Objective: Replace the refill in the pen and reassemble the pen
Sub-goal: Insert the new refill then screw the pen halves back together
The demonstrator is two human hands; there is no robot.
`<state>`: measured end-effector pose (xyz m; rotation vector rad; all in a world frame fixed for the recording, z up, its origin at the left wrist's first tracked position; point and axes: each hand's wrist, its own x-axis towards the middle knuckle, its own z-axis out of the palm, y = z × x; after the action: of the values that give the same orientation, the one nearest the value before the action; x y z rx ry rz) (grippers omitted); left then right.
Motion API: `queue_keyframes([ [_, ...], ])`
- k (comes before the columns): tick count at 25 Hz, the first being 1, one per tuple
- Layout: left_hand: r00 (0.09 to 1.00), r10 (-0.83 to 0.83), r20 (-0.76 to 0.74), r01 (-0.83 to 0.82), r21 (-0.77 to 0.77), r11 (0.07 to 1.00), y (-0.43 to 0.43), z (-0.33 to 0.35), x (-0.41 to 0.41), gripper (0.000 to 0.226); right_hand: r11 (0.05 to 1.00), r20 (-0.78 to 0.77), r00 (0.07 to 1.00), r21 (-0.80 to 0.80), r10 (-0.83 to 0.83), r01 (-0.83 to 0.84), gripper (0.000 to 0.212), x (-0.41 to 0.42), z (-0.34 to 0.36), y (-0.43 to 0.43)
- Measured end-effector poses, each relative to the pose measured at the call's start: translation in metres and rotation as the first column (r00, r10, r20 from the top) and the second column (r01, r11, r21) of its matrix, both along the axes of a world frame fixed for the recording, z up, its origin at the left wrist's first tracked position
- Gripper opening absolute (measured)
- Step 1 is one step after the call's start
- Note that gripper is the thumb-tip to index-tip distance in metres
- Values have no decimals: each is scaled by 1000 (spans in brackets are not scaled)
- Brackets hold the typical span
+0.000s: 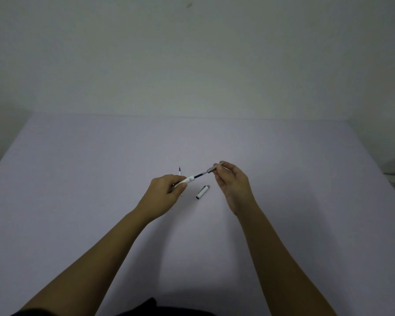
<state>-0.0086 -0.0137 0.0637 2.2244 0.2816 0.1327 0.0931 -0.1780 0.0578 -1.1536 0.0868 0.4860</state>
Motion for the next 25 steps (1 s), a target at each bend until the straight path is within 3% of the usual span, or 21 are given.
queue_keyframes([
  [6, 1000, -3, 10, 3, -14, 1000, 3, 6, -3, 18, 988, 149, 985, -137, 89, -69, 19, -12, 1, 4],
  [10, 998, -57, 34, 57, 9, 998, 5, 10, -2, 18, 942, 283, 932, -307, 226, -135, 10, -21, 2, 6],
  [15, 982, -186, 38, 180, 127, 976, 14, 9, -6, 17, 784, 436, 806, -619, 400, -54, 10, -20, 9, 2],
  [20, 961, -264, 85, 240, 221, 945, 16, 14, -10, 17, 670, 495, 700, -742, 515, 31, 29, -20, 15, 4],
  [25, 982, -179, -53, 180, 16, 984, 19, 17, -13, 23, 693, 545, 576, -720, 609, -50, 13, -20, 22, 1],
])
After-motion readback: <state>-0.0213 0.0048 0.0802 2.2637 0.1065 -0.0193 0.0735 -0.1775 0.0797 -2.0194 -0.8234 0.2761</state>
